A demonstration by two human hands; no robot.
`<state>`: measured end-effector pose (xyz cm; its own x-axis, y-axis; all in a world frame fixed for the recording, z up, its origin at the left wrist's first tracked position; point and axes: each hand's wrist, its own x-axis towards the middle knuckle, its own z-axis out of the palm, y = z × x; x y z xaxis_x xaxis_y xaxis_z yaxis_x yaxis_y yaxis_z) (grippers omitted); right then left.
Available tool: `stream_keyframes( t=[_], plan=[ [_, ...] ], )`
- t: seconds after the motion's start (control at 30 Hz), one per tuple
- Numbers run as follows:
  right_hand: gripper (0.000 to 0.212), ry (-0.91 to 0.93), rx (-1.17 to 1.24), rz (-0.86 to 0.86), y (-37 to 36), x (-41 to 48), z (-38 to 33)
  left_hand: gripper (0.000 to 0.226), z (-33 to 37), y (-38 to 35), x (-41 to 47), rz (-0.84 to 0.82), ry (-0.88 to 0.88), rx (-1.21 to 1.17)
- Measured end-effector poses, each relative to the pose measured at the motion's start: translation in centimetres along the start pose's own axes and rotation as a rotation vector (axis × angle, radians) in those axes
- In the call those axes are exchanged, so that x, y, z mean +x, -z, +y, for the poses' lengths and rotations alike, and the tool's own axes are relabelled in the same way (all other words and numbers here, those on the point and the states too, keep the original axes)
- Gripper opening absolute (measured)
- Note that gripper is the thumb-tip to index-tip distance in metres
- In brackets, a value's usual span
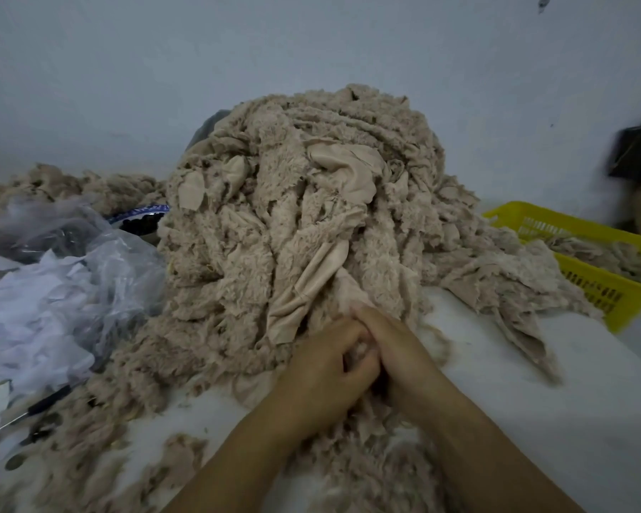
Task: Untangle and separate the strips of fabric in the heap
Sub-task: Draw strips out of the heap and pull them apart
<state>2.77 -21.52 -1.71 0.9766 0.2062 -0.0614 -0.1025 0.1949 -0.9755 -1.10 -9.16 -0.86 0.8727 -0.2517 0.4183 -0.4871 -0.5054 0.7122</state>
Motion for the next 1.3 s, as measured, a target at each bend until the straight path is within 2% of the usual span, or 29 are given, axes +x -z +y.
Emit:
stream_keyframes(
  t=[0.1, 0.17, 0.27, 0.33, 0.43, 0.5, 0.53, 0.6, 0.67, 0.7, 0.77, 0.83, 0.9, 0.97, 1.03, 1.1, 1.17, 1.3],
  plan=[
    [0.025, -0.109, 0.100, 0.104, 0.6, 0.2, -0.3, 0.024, -0.4, 0.3, -0.2, -0.046, 0.042, -0.159],
    [0.023, -0.091, 0.198, 0.106, 0.7, 0.2, -0.3, 0.036, -0.7, 0.7, 0.0, 0.046, 0.131, -0.189],
    [0.027, -0.004, 0.267, -0.007, 0.3, -0.1, -0.6, 0.033, -0.9, 1.1, 0.4, 0.231, 0.318, -0.256],
    [0.026, 0.048, 0.115, -0.038, 0.2, -0.4, -0.6, 0.036, -1.3, 1.4, 0.5, 0.259, 0.405, -0.414],
    [0.022, 0.088, -0.411, -0.151, -0.2, -1.2, -0.1, 0.049, -1.6, 1.7, 1.0, 0.096, 0.449, -0.756],
    [0.023, 0.125, -0.609, -0.235, -0.5, -1.4, 0.2, 0.042, -1.6, 2.4, 1.0, 0.029, 0.453, -1.107],
    [0.030, 0.136, -0.632, -0.226, -0.4, -1.4, 0.1, 0.036, -1.8, 3.0, 1.1, 0.007, 0.462, -1.215],
    [0.028, 0.104, -0.511, -0.072, 0.1, -1.0, -0.2, 0.021, -2.5, 3.7, 1.3, 0.092, 0.496, -1.334],
    [0.023, 0.029, -0.255, 0.092, 0.7, -0.6, -0.7, 0.006, -2.8, 4.0, 1.1, 0.212, 0.440, -1.605],
    [0.025, 0.005, -0.136, 0.119, 0.9, -0.5, -1.0, 0.012, -2.6, 4.0, 1.2, 0.274, 0.426, -1.669],
    [0.026, -0.032, 0.073, 0.116, 1.1, -0.5, -1.4, 0.024, -2.2, 3.6, 1.4, 0.356, 0.449, -1.527],
    [0.013, -0.052, 0.312, 0.082, 1.3, -0.5, -1.9, 0.023, -1.7, 3.0, 1.5, 0.393, 0.471, -1.288],
    [0.023, -0.034, 0.518, 0.033, 1.1, -0.6, -2.4, 0.014, -1.4, 2.6, 1.2, 0.369, 0.472, -1.021],
    [0.031, 0.019, 0.569, -0.038, 0.9, -0.7, -2.5, 0.008, -1.5, 2.0, 0.9, 0.278, 0.440, -0.741],
    [0.037, 0.074, 0.493, -0.115, 0.5, -0.9, -2.3, 0.012, -1.3, 1.5, 0.8, 0.191, 0.393, -0.572],
    [0.041, 0.163, 0.232, -0.126, 0.2, -1.0, -1.9, 0.012, -1.1, 1.3, 0.9, 0.166, 0.424, -0.523],
    [0.040, 0.242, -0.018, -0.085, 0.2, -1.1, -1.5, 0.005, -1.2, 1.5, 0.9, 0.199, 0.472, -0.563],
    [0.054, 0.306, -0.242, -0.090, 0.5, -1.0, -1.0, 0.018, -1.3, 1.9, 1.2, 0.333, 0.467, -0.720]
  ],
)
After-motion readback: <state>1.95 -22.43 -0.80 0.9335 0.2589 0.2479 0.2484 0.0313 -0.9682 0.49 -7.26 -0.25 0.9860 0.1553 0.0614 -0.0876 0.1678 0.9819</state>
